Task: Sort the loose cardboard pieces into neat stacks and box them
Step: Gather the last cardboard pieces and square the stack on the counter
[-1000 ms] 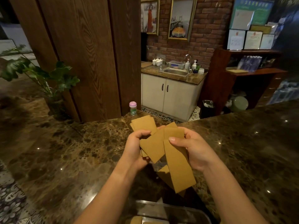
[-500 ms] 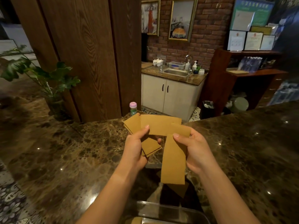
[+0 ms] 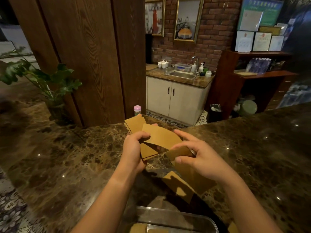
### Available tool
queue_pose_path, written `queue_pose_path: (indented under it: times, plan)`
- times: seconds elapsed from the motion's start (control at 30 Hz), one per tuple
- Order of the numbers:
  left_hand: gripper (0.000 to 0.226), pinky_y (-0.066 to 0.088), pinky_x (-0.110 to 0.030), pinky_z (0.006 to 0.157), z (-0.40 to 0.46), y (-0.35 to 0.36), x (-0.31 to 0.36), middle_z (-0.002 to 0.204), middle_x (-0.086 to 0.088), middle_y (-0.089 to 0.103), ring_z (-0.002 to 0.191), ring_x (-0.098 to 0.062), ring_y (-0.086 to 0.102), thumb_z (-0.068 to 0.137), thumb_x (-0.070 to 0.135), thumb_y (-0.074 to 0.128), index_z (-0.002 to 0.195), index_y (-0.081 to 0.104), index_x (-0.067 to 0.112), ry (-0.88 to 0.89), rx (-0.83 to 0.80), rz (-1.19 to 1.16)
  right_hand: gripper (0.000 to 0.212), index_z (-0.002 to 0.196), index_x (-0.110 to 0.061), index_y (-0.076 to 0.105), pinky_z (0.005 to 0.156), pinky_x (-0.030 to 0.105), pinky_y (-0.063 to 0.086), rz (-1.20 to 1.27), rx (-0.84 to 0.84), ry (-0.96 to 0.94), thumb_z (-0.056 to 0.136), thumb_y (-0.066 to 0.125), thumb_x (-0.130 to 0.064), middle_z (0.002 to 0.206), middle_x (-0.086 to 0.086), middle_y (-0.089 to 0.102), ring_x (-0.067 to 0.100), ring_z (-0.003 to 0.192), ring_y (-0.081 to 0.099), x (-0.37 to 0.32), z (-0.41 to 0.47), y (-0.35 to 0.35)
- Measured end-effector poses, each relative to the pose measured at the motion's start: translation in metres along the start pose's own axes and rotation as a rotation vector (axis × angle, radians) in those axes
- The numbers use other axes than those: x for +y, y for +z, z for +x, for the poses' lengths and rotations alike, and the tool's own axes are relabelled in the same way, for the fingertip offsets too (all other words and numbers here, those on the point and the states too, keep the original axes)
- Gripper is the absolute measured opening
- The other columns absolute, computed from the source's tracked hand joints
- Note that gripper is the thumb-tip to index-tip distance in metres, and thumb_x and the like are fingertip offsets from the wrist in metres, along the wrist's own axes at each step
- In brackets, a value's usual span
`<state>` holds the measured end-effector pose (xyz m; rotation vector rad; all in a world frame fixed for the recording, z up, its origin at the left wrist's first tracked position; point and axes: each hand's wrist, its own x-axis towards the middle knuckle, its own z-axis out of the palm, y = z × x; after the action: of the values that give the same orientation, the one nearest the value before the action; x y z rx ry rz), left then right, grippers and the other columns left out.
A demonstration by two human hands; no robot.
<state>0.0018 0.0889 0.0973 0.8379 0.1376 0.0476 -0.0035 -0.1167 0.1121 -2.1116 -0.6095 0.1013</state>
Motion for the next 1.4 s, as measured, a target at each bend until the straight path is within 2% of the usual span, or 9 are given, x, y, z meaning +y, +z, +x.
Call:
queue_pose_path:
  times: [0.13, 0.3, 0.4, 0.53, 0.63, 0.73, 0.9, 1.1, 1.4]
  plan:
    - [0.032, 0.058, -0.047, 0.075, -0.002, 0.001, -0.003, 0.111, -0.013, 0.075, 0.100, -0.034, 0.071, 0.089, 0.008, 0.049, 0.106, 0.067, 0.028, -0.047, -0.004, 0.013, 0.059, 0.117, -0.062, 0.060, 0.089, -0.001, 0.037, -0.014, -0.086, 0.049, 0.085, 0.077, -0.015, 0.150, -0.029, 0.034, 0.000, 0.135, 0.035, -0.001, 0.000, 0.003]
    - [0.034, 0.052, -0.045, 0.085, 0.003, -0.005, -0.003, 0.106, -0.015, 0.076, 0.100, -0.035, 0.068, 0.090, 0.014, 0.046, 0.116, 0.065, 0.003, -0.268, 0.124, -0.084, 0.073, 0.128, -0.080, 0.031, 0.118, 0.040, 0.022, -0.350, -0.219, -0.030, 0.091, 0.068, -0.030, 0.162, -0.032, 0.002, 0.003, 0.148, 0.011, -0.001, -0.003, 0.013]
    - [0.026, 0.055, -0.044, 0.072, 0.004, -0.005, 0.000, 0.084, -0.016, 0.076, 0.087, -0.034, 0.067, 0.089, 0.009, 0.045, 0.111, 0.058, 0.002, -0.325, 0.183, -0.170, 0.068, 0.129, -0.078, 0.035, 0.118, 0.043, 0.024, -0.323, -0.206, -0.097, 0.093, 0.065, -0.029, 0.162, -0.032, 0.007, 0.005, 0.150, 0.018, 0.000, -0.005, 0.008]
    - [0.040, 0.058, -0.046, 0.046, 0.004, -0.005, 0.002, 0.106, -0.023, 0.062, 0.083, -0.040, 0.063, 0.087, -0.001, 0.046, 0.122, 0.057, 0.014, -0.377, 0.274, -0.151, 0.070, 0.129, -0.068, 0.046, 0.112, 0.033, 0.035, -0.196, -0.013, -0.206, 0.092, 0.067, -0.013, 0.148, -0.037, 0.040, -0.007, 0.139, 0.037, 0.003, -0.006, 0.004]
    - [0.040, 0.056, -0.047, 0.054, 0.001, -0.006, 0.001, 0.107, -0.024, 0.061, 0.072, -0.037, 0.066, 0.084, 0.003, 0.053, 0.121, 0.060, 0.017, -0.418, 0.177, -0.093, 0.065, 0.120, -0.064, 0.054, 0.086, 0.019, 0.047, -0.056, 0.179, -0.192, 0.090, 0.070, -0.008, 0.114, -0.035, 0.063, -0.007, 0.107, 0.060, 0.001, -0.003, 0.005]
    - [0.037, 0.056, -0.043, 0.055, 0.001, -0.013, 0.003, 0.086, -0.017, 0.068, 0.059, -0.030, 0.064, 0.084, 0.038, 0.071, 0.118, 0.064, 0.026, -0.423, 0.016, 0.138, 0.052, 0.103, -0.059, 0.061, 0.065, 0.018, 0.055, 0.169, 0.246, -0.045, 0.087, 0.073, -0.011, 0.100, -0.021, 0.070, 0.004, 0.087, 0.068, -0.003, 0.003, -0.009]
    - [0.052, 0.058, -0.042, 0.061, 0.002, -0.020, 0.005, 0.116, -0.014, 0.069, 0.090, -0.033, 0.070, 0.079, 0.070, 0.057, 0.121, 0.064, 0.041, -0.353, -0.268, 0.369, 0.043, 0.119, -0.015, 0.067, 0.075, 0.041, 0.062, 0.529, -0.108, 0.221, 0.080, 0.077, -0.001, 0.107, 0.018, 0.075, 0.032, 0.090, 0.073, -0.007, 0.016, -0.037]
    - [0.068, 0.057, -0.052, 0.072, -0.001, -0.013, -0.008, 0.125, -0.027, 0.061, 0.096, -0.046, 0.064, 0.083, -0.001, 0.064, 0.141, 0.050, 0.031, -0.487, -0.689, 0.064, 0.051, 0.123, -0.020, 0.065, 0.079, 0.042, 0.060, 0.521, -0.099, 0.204, 0.076, 0.082, -0.008, 0.112, 0.014, 0.073, 0.031, 0.098, 0.073, -0.004, 0.024, -0.027]
    - [0.063, 0.060, -0.046, 0.067, -0.003, -0.004, -0.021, 0.104, -0.020, 0.071, 0.080, -0.031, 0.069, 0.075, 0.004, 0.069, 0.132, 0.058, 0.030, -0.136, -0.279, 0.049, 0.041, 0.116, -0.019, 0.058, 0.063, 0.043, 0.063, 0.724, 0.295, 0.319, 0.082, 0.080, -0.013, 0.097, 0.011, 0.077, 0.026, 0.081, 0.076, -0.002, 0.020, 0.003]
